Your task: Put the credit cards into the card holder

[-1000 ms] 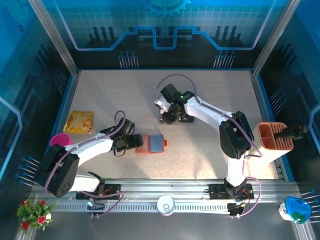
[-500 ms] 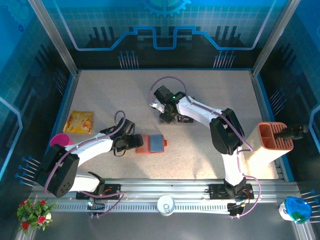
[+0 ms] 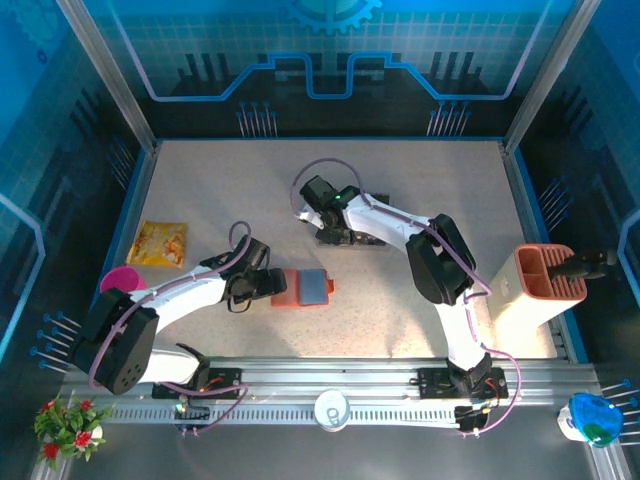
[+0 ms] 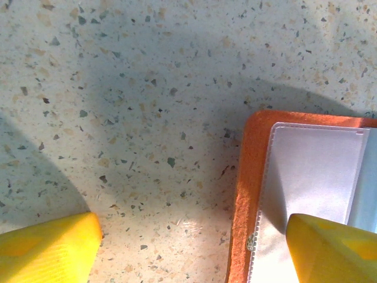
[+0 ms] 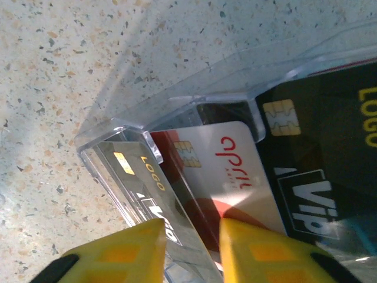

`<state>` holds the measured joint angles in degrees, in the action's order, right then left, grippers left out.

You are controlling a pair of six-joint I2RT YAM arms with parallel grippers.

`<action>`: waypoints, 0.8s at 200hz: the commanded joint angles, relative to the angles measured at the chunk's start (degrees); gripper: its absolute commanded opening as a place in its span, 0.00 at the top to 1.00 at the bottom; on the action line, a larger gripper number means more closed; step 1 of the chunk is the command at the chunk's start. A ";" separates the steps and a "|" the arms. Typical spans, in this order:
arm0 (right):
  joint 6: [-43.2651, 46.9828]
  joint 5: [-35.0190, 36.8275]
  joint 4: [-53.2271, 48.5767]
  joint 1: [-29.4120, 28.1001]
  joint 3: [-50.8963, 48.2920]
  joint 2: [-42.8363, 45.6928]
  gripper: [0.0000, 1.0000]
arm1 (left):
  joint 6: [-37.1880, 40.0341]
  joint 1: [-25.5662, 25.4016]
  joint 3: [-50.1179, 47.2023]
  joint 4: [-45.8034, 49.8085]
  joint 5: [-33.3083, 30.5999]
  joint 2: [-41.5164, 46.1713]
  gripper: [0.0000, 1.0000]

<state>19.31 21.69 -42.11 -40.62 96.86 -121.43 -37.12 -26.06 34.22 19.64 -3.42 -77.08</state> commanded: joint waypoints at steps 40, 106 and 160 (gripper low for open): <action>1.86 -0.38 -0.81 -0.69 -1.52 1.70 0.91 | 0.82 -0.30 -0.12 1.50 -0.91 -0.74 0.16; 3.87 -0.94 -0.37 -0.73 -2.25 5.39 1.00 | 0.83 -0.30 0.15 1.45 -0.77 -1.29 0.16; 3.27 -2.64 -1.40 -1.84 -1.55 10.70 1.00 | 0.64 -0.30 0.63 1.81 -0.78 -0.78 0.16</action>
<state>22.57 20.71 -42.26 -40.99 94.85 -115.79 -37.12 -26.06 34.28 19.68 -3.42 -77.10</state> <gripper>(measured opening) 0.063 0.841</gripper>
